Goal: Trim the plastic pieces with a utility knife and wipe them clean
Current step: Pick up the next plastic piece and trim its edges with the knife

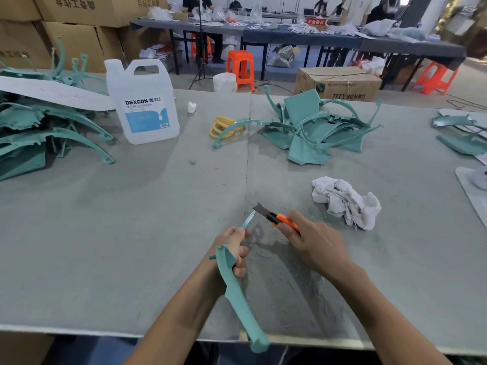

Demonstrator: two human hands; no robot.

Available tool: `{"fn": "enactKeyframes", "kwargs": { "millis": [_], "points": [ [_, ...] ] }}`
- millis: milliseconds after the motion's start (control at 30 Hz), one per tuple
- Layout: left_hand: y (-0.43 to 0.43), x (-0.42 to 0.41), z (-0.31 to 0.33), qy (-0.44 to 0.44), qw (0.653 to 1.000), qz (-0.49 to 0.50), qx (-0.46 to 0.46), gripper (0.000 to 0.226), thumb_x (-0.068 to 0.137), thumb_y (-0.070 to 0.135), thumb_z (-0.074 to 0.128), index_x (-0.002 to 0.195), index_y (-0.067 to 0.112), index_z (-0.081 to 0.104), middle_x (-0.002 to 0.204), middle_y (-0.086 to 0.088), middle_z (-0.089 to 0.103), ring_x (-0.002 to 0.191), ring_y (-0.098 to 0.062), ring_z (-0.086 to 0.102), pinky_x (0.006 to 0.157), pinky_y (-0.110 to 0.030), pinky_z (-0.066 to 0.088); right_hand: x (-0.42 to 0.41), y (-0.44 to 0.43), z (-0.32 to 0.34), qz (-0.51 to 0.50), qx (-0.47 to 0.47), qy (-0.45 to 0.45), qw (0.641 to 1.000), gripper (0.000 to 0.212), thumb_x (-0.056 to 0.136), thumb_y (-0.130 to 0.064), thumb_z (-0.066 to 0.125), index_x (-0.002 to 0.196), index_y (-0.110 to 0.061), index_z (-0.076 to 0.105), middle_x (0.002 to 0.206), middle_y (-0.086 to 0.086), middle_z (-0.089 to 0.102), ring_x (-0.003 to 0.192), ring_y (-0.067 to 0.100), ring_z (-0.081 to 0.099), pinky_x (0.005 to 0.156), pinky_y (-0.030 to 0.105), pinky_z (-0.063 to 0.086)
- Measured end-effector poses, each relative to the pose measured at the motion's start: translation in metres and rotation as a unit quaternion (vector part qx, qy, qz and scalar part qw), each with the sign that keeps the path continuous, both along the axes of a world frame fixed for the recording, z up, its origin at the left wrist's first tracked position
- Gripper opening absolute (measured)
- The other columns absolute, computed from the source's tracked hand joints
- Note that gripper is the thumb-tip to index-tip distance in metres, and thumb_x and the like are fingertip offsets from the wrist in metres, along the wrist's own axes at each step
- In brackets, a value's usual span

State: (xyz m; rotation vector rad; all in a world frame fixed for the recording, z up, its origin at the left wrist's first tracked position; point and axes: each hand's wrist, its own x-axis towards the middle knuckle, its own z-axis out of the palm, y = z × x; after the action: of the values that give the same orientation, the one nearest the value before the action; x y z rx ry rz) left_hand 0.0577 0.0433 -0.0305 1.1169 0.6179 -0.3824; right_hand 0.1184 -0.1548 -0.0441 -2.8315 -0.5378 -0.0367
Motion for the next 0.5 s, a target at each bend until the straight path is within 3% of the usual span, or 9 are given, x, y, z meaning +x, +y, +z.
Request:
{"fn": "enactKeyframes", "kwargs": {
  "millis": [167,267,367,500],
  "points": [
    [-0.004,-0.005,0.000,-0.022,0.998,-0.006,0.066,0.025,0.110,0.028,0.035,0.107,0.012,0.053,0.054,0.000,0.033,0.030,-0.006,0.027,0.032,-0.011,0.023,0.010,-0.002,-0.001,-0.060,0.007,0.002,0.998,0.043,0.099,-0.069,0.028,0.096,-0.029,0.042,0.083,0.000,0.065,0.083,0.035,0.063,0.065,0.038,0.040],
    [-0.004,-0.007,0.002,-0.023,0.998,0.004,0.064,0.024,0.110,0.027,0.034,0.108,0.011,0.051,0.056,-0.001,0.033,0.029,-0.006,0.028,0.032,-0.010,0.024,0.015,0.003,0.003,-0.075,0.022,-0.009,0.997,0.045,0.099,-0.070,0.026,0.095,-0.029,0.043,0.084,0.002,0.067,0.082,0.034,0.064,0.071,0.040,0.046],
    [-0.003,-0.004,0.003,-0.009,0.999,0.012,0.034,0.024,0.110,0.026,0.035,0.109,0.009,0.051,0.051,-0.001,0.036,0.025,-0.008,0.031,0.030,-0.010,0.027,0.010,0.008,0.002,-0.060,0.064,-0.005,0.996,0.044,0.098,-0.072,0.028,0.098,-0.032,0.044,0.074,-0.002,0.062,0.075,0.031,0.062,0.065,0.038,0.042],
    [0.000,-0.004,0.001,-0.004,1.000,0.012,-0.004,0.024,0.110,0.027,0.036,0.104,0.011,0.052,0.040,0.001,0.040,0.023,-0.009,0.035,0.029,-0.011,0.029,0.003,0.006,-0.003,-0.020,0.049,-0.004,0.999,0.041,0.098,-0.071,0.029,0.096,-0.032,0.042,0.067,-0.008,0.055,0.063,0.023,0.055,0.054,0.032,0.033]
  ]
}}
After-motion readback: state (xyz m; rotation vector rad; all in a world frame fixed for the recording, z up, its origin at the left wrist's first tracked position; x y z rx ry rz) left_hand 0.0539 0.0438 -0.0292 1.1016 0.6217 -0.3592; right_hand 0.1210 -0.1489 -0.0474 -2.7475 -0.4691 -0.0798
